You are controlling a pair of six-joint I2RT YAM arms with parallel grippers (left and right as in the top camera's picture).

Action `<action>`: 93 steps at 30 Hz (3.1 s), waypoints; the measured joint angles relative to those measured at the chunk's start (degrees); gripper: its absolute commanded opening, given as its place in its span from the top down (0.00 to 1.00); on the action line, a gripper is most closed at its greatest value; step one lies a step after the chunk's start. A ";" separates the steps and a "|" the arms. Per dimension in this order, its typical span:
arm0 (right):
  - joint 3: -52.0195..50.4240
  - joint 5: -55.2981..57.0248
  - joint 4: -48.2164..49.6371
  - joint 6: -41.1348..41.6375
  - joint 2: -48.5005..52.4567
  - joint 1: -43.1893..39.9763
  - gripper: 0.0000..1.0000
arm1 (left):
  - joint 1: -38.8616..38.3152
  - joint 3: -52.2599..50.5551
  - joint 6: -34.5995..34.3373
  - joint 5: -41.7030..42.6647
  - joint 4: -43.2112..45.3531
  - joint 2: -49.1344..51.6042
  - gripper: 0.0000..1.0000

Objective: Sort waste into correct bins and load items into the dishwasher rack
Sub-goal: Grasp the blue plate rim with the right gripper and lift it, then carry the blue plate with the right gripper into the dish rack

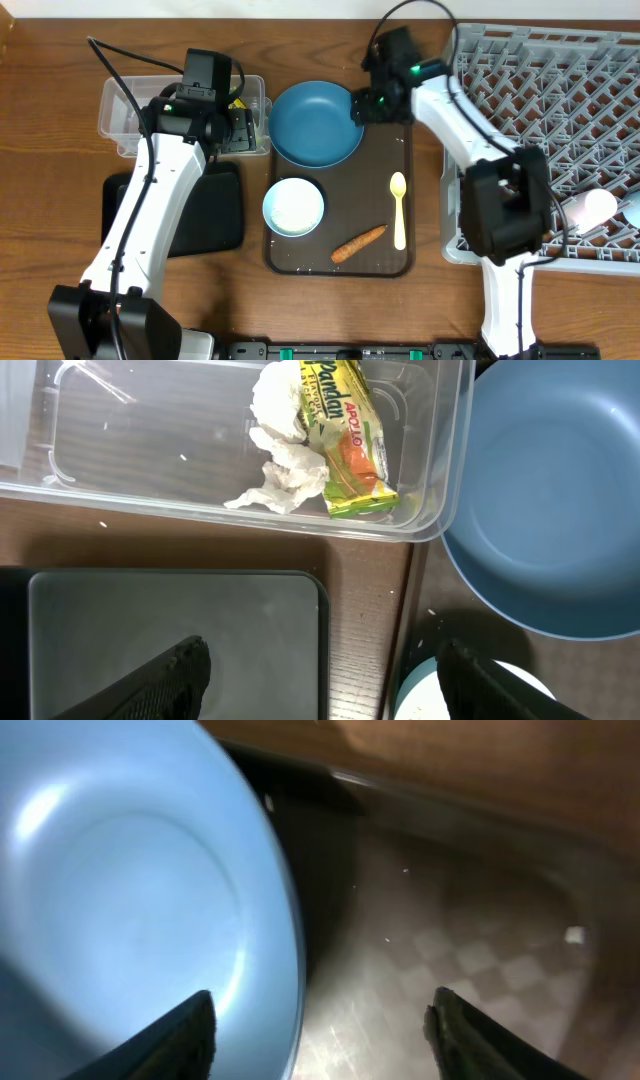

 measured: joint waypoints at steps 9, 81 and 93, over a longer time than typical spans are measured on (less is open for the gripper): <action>-0.09 6.91 0.22 5.95 3.15 1.66 0.99 | 0.00 0.00 0.00 -0.22 0.00 0.00 0.25; 2.86 74.82 16.83 -44.15 -8.41 -31.32 0.90 | 0.00 0.00 -0.15 -0.22 0.13 0.00 0.25; 3.04 60.70 -4.48 -26.86 -8.63 -26.58 0.55 | 0.00 0.00 -0.15 -0.22 0.13 0.00 0.25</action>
